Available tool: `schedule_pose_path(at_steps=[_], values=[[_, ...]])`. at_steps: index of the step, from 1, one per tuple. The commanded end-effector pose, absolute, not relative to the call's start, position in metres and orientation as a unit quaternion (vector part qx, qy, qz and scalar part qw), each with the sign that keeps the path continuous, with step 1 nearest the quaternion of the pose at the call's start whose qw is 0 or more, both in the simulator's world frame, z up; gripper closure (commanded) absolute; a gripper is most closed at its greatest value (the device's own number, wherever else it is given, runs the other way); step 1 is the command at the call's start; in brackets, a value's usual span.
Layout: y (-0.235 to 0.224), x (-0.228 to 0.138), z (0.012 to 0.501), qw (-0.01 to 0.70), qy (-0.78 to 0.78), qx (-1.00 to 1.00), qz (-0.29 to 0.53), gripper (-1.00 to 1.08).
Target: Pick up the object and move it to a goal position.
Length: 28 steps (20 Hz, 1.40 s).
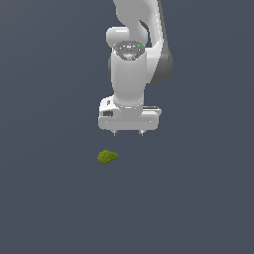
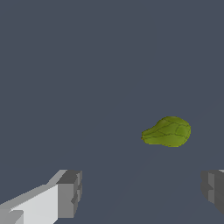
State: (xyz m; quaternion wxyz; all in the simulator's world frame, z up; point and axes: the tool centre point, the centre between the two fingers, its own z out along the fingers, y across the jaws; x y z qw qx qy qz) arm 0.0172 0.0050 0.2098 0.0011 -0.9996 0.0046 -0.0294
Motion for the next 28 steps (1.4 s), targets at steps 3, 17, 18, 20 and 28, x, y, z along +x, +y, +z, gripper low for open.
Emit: schedule_pose_path(at_steps=[3,17,18,20,28], values=[[0.003,0.018,0.208,0.0,-0.01,-1.0,-0.029,-0.92],[-0.013,0.022,0.188,-0.007,-0.132,-0.991,-0.022,-0.92],[-0.015,0.023,0.186,-0.008,-0.145,-0.989,-0.021,-0.92],[-0.018,0.024,0.182,-0.009,-0.169,-0.985,-0.02,-0.92],[-0.032,0.026,0.166,-0.011,-0.267,-0.964,-0.014,-0.92]])
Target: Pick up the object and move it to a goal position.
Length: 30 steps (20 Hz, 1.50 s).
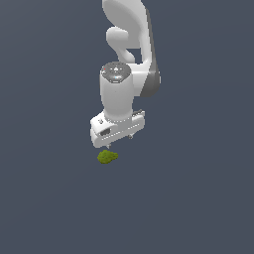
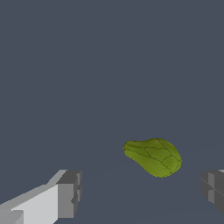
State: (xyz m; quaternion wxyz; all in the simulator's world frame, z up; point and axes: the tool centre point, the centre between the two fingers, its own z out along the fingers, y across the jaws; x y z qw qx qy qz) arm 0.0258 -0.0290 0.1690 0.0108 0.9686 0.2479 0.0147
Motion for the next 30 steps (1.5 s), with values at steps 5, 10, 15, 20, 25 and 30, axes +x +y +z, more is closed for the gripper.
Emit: schedule_pose_path(at_steps=[5,10,15,20,25,30], values=[[-0.04,0.028,0.156,0.012,0.326,0.945,0.01,-0.92],[-0.048,0.029,0.146,0.011,0.384,0.923,0.007,-0.92],[-0.056,0.03,0.136,0.01,0.441,0.898,0.004,-0.92],[-0.064,0.031,0.126,0.009,0.496,0.868,0.002,-0.92],[-0.072,0.031,0.116,0.007,0.548,0.836,0.001,-0.92],[-0.079,0.031,0.107,0.004,0.598,0.801,0.0,-0.92]])
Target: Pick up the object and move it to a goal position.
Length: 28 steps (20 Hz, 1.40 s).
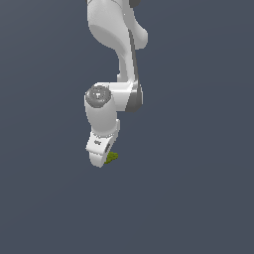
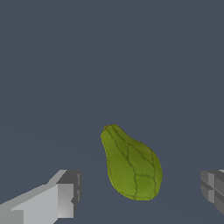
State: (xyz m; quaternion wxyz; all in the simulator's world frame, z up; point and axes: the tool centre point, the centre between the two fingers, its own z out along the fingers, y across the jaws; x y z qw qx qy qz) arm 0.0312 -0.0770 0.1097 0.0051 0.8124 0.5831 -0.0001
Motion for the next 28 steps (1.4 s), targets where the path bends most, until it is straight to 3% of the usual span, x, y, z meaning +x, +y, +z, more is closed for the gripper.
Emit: schedule_pose_path(at_steps=[1,21,28], values=[[-0.081,0.031,0.105,0.004,0.607,0.795,0.0,-0.92],[-0.092,0.031,0.089,0.0,0.675,0.738,0.0,-0.92],[-0.091,0.03,0.06,0.0,0.676,0.737,0.0,-0.92]])
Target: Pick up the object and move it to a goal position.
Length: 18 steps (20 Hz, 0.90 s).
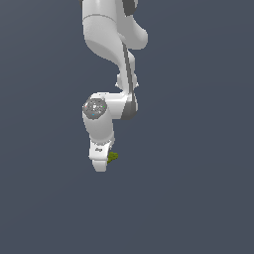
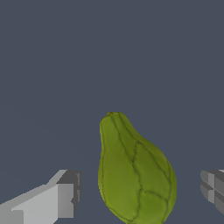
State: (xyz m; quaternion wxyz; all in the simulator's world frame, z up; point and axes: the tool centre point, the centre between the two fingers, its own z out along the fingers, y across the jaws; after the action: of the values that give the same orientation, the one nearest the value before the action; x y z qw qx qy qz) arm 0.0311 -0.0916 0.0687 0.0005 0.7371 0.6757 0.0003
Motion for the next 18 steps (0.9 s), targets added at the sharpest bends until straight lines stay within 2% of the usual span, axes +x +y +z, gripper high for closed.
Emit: schedule_pose_path(at_steps=[1,8,9,18], values=[[-0.092,0.03,0.055,0.0,0.676,0.737,0.0,-0.92],[-0.092,0.031,0.041,0.0,0.677,0.736,0.0,-0.92],[-0.092,0.031,0.041,0.0,0.677,0.736,0.0,1.08],[-0.092,0.031,0.041,0.0,0.677,0.736,0.0,1.08]])
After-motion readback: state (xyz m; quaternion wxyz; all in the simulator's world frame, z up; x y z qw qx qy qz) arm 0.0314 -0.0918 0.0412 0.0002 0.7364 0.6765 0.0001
